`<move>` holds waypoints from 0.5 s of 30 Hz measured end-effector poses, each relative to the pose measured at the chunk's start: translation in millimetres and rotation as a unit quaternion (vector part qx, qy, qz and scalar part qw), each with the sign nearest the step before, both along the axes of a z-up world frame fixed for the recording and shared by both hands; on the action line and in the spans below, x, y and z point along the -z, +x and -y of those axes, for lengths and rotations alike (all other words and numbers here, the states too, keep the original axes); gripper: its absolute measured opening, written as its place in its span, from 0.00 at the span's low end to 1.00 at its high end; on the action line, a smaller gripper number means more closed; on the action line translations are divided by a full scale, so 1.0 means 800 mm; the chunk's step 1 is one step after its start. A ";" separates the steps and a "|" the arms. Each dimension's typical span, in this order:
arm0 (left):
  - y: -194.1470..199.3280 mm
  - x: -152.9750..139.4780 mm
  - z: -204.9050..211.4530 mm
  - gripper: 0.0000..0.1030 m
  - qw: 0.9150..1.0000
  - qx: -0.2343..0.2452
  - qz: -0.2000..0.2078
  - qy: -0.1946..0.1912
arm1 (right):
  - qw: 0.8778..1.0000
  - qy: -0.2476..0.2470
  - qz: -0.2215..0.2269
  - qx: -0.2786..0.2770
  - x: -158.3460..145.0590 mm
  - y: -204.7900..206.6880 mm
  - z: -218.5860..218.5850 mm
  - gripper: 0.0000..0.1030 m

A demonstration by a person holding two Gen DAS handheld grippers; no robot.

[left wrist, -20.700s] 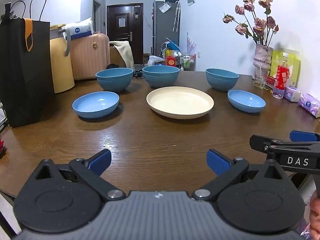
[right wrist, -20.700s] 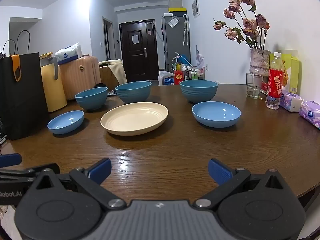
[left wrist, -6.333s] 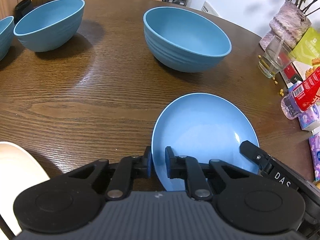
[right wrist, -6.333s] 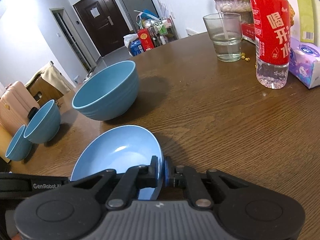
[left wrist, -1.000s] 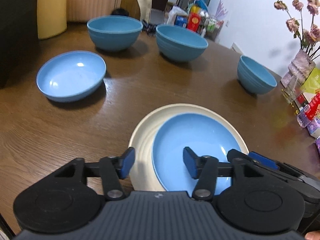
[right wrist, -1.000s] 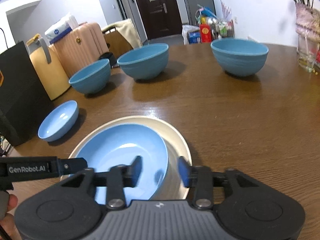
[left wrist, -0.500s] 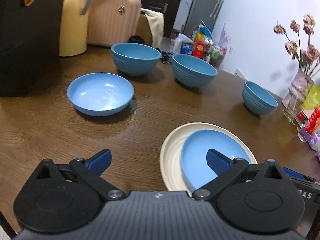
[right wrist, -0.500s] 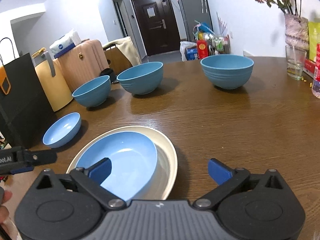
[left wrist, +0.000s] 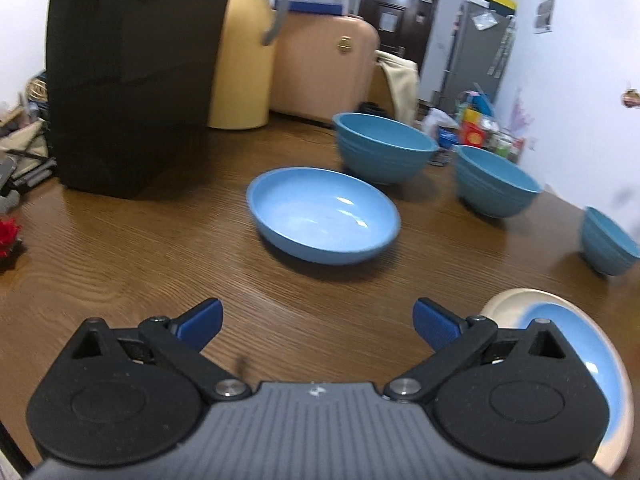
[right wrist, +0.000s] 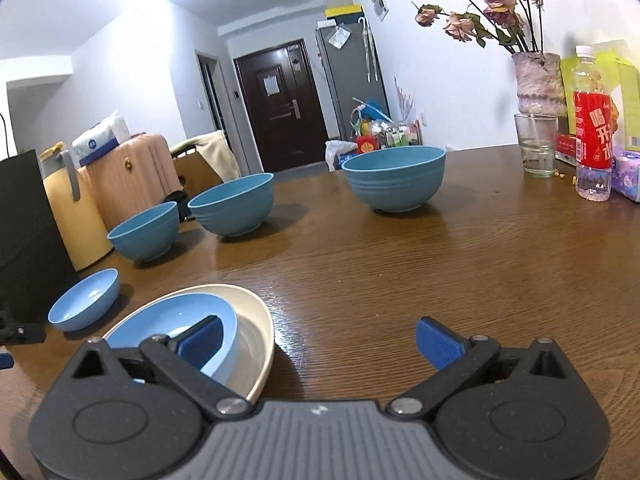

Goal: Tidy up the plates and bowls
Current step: 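Move both open grippers to the rim of the other light blue shallow plate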

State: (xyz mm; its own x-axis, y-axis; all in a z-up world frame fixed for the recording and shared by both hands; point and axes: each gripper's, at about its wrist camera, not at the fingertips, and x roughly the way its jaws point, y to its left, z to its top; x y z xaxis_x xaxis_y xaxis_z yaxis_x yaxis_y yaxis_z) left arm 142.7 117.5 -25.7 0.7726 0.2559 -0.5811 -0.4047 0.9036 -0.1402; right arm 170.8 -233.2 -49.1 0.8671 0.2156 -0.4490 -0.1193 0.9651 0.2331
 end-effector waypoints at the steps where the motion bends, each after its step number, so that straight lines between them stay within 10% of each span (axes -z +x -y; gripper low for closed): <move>1: 0.002 0.002 -0.003 1.00 1.000 -0.003 0.002 0.007 | 1.000 0.002 0.005 -0.001 0.003 -0.001 0.001 1.00; 15: 0.007 0.027 -0.010 1.00 1.000 0.012 0.003 0.006 | 1.000 0.028 0.006 -0.005 0.011 0.000 0.005 1.00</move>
